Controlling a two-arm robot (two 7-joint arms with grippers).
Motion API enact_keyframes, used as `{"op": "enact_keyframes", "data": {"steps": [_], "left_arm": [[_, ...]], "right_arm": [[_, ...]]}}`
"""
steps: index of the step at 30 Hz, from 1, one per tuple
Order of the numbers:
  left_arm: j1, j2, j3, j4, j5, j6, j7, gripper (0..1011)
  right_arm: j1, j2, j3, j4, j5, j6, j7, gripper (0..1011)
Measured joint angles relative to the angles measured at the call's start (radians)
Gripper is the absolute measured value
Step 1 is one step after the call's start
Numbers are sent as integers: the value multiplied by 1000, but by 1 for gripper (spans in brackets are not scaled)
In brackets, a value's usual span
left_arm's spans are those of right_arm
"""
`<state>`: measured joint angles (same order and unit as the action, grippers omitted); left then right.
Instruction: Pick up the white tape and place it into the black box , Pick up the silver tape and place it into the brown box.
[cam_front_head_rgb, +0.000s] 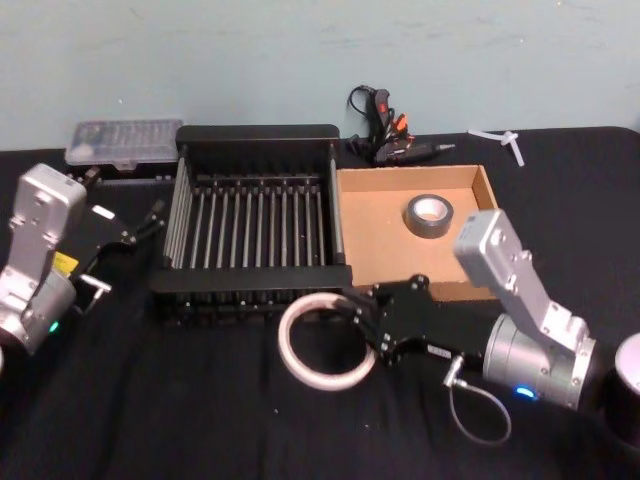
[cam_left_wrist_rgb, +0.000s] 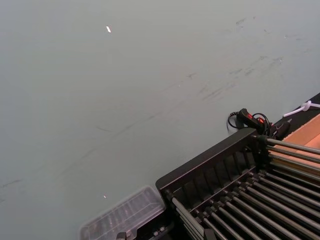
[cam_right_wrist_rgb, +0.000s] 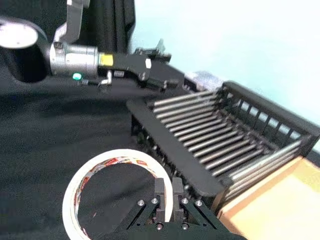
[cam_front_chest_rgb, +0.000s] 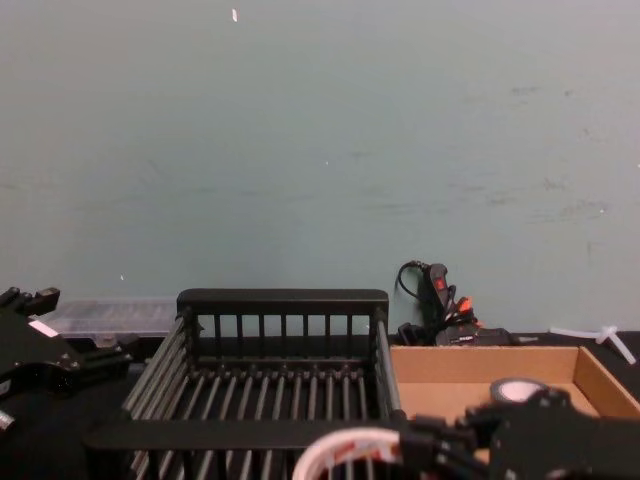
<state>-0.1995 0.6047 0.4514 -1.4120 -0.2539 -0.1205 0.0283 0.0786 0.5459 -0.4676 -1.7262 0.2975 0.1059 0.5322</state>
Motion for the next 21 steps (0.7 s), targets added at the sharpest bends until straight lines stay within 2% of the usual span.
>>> {"op": "enact_keyframes", "data": {"steps": [8, 17, 21], "left_arm": [[0, 0, 0, 0, 0, 0, 0, 1001], [0, 0, 0, 0, 0, 0, 0, 1001], [0, 0, 0, 0, 0, 0, 0, 1001]], "right_arm": [[42, -21, 11, 6, 15, -5, -26, 93], [149, -84, 6, 79, 6, 12, -62, 93], [208, -119, -6, 134, -10, 24, -74, 93]]}}
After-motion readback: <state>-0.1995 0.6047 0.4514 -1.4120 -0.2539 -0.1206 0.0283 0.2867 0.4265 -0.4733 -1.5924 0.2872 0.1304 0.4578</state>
